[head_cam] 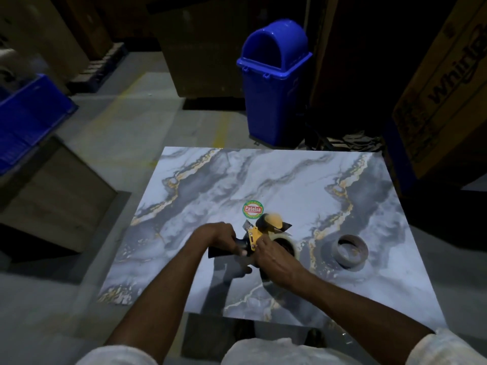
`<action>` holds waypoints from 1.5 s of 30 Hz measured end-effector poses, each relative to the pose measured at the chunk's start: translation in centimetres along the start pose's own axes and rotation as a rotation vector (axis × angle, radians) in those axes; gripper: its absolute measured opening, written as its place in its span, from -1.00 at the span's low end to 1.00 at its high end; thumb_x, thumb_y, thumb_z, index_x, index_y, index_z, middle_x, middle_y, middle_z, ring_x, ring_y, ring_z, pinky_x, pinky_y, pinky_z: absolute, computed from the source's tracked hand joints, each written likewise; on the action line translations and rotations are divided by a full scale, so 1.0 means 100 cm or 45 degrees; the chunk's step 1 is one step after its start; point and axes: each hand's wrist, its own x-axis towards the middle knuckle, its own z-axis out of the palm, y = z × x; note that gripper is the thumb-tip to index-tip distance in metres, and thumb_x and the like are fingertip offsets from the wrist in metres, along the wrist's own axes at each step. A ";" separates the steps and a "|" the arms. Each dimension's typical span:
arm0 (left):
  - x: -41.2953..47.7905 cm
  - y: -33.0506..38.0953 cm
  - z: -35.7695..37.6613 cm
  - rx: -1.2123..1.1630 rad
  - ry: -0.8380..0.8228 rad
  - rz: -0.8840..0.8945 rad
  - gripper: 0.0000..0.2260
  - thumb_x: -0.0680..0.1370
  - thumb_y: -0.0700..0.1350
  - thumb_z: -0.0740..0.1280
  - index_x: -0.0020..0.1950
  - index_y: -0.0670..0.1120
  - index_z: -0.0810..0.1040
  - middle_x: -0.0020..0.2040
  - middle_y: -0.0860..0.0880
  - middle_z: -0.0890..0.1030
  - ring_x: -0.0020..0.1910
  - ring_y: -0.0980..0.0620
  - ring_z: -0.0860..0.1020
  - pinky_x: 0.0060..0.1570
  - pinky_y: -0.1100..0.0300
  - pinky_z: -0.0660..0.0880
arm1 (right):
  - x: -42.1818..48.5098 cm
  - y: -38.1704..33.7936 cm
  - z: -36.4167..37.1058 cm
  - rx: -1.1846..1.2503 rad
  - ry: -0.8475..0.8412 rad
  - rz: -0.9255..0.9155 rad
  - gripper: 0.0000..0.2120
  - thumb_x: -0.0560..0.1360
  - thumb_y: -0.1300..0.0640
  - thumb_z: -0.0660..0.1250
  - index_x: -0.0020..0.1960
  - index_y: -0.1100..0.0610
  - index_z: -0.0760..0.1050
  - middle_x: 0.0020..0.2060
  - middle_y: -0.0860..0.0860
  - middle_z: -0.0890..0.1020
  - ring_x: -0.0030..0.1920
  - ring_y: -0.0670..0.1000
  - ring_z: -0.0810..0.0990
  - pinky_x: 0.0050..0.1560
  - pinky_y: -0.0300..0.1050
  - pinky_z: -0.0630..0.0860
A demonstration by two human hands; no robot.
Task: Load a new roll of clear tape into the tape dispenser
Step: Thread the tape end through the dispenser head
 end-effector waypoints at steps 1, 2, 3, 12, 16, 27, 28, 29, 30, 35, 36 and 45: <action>0.003 0.005 0.006 0.005 -0.037 -0.004 -0.41 0.36 0.41 0.43 0.07 -0.08 0.69 -0.02 -0.06 0.66 -0.04 -0.08 0.60 -0.06 0.06 0.52 | 0.000 0.001 0.002 0.017 -0.013 0.007 -0.76 0.12 0.12 0.66 -0.38 0.11 0.61 -0.34 0.10 0.52 -0.24 0.14 0.54 -0.40 -0.02 0.40; 0.005 0.008 0.010 -0.045 -0.066 -0.012 -0.44 0.39 0.36 0.44 0.09 -0.10 0.67 -0.01 -0.08 0.67 -0.06 -0.08 0.61 -0.03 0.04 0.54 | -0.001 0.003 0.003 0.032 -0.010 0.015 -0.76 0.13 0.12 0.66 -0.40 0.09 0.60 -0.34 0.08 0.51 -0.24 0.12 0.53 -0.42 -0.03 0.40; 0.006 0.010 0.013 -0.142 -0.100 -0.027 -0.48 0.42 0.28 0.47 0.11 -0.13 0.66 0.00 -0.10 0.69 -0.07 -0.10 0.64 0.01 0.01 0.59 | -0.001 0.006 0.005 0.044 -0.002 0.035 -0.76 0.14 0.12 0.66 -0.42 0.07 0.58 -0.35 0.06 0.50 -0.24 0.10 0.52 -0.42 -0.05 0.41; -0.019 0.046 0.033 -0.231 0.305 0.113 -0.74 0.52 0.10 0.43 0.05 -0.06 0.55 -0.11 -0.05 0.71 -0.20 -0.04 0.71 -0.15 0.04 0.65 | -0.008 0.031 -0.017 0.386 0.115 0.627 -0.78 0.39 0.21 0.45 0.02 0.21 0.58 0.06 0.15 0.52 0.13 0.17 0.47 -0.06 0.03 0.55; -0.023 0.070 0.040 -0.107 0.610 0.025 -0.70 0.51 0.13 0.40 0.07 -0.07 0.56 -0.02 -0.09 0.64 -0.04 -0.13 0.63 -0.21 0.13 0.43 | -0.020 0.033 -0.008 0.403 0.278 0.837 -0.74 0.26 0.32 0.50 -0.08 0.20 0.56 -0.07 0.16 0.57 -0.06 0.18 0.48 -0.18 0.05 0.46; -0.024 0.114 0.044 -0.225 0.826 -0.102 -0.68 0.58 -0.02 0.37 0.25 -0.11 0.40 0.13 -0.14 0.65 0.07 -0.18 0.62 -0.13 0.09 0.39 | -0.028 0.050 -0.009 0.636 0.487 0.924 -0.74 0.31 0.22 0.54 -0.02 0.16 0.59 -0.22 0.12 0.64 -0.25 0.16 0.60 -0.30 0.01 0.58; -0.024 0.117 0.046 -0.205 0.830 -0.101 -0.67 0.58 -0.02 0.36 0.28 -0.10 0.40 0.13 -0.13 0.65 0.07 -0.17 0.62 -0.12 0.09 0.39 | -0.028 0.052 -0.009 0.647 0.538 0.943 -0.83 0.38 0.23 0.48 -0.04 0.14 0.60 -0.25 0.11 0.65 -0.28 0.15 0.61 -0.30 0.01 0.59; -0.024 0.119 0.048 -0.191 0.838 -0.093 -0.68 0.59 -0.02 0.35 0.29 -0.09 0.41 0.13 -0.12 0.66 0.06 -0.17 0.63 -0.12 0.09 0.42 | -0.026 0.055 -0.006 0.651 0.614 0.955 -0.94 0.44 0.23 0.39 -0.09 0.13 0.61 -0.29 0.10 0.65 -0.31 0.15 0.62 -0.32 -0.01 0.58; -0.023 0.120 0.050 -0.186 0.845 -0.091 -0.69 0.60 -0.02 0.34 0.29 -0.08 0.42 0.12 -0.11 0.67 0.04 -0.16 0.64 -0.10 0.10 0.46 | -0.024 0.056 -0.008 0.673 0.691 0.983 -0.87 0.49 0.19 0.31 -0.15 0.14 0.63 -0.34 0.10 0.64 -0.36 0.15 0.61 -0.36 -0.04 0.55; -0.019 0.123 0.055 -0.189 0.949 -0.074 -0.65 0.62 -0.02 0.31 0.38 -0.04 0.38 0.11 -0.08 0.68 0.04 -0.15 0.65 -0.16 0.11 0.40 | -0.019 0.060 -0.007 0.901 0.963 1.157 -0.80 0.44 0.24 0.43 -0.36 0.23 0.59 -0.48 0.17 0.58 -0.49 0.20 0.57 -0.44 -0.13 0.41; -0.018 0.125 0.056 -0.197 0.974 -0.077 -0.63 0.63 -0.02 0.30 0.42 -0.03 0.35 0.11 -0.08 0.67 0.04 -0.14 0.65 -0.17 0.11 0.36 | -0.018 0.061 -0.007 0.978 0.975 1.198 -0.77 0.42 0.25 0.45 -0.39 0.23 0.56 -0.51 0.17 0.56 -0.51 0.21 0.55 -0.44 -0.12 0.39; 0.001 0.122 0.049 -0.193 1.039 -0.178 -0.60 0.64 -0.03 0.31 0.46 -0.05 0.37 0.03 -0.13 0.64 -0.04 -0.17 0.65 -0.22 0.05 0.41 | -0.004 0.067 -0.027 1.701 0.979 1.407 -0.44 0.53 0.20 0.42 -0.52 -0.01 0.19 -0.69 -0.09 0.29 -0.57 -0.11 0.18 -0.41 -0.14 0.14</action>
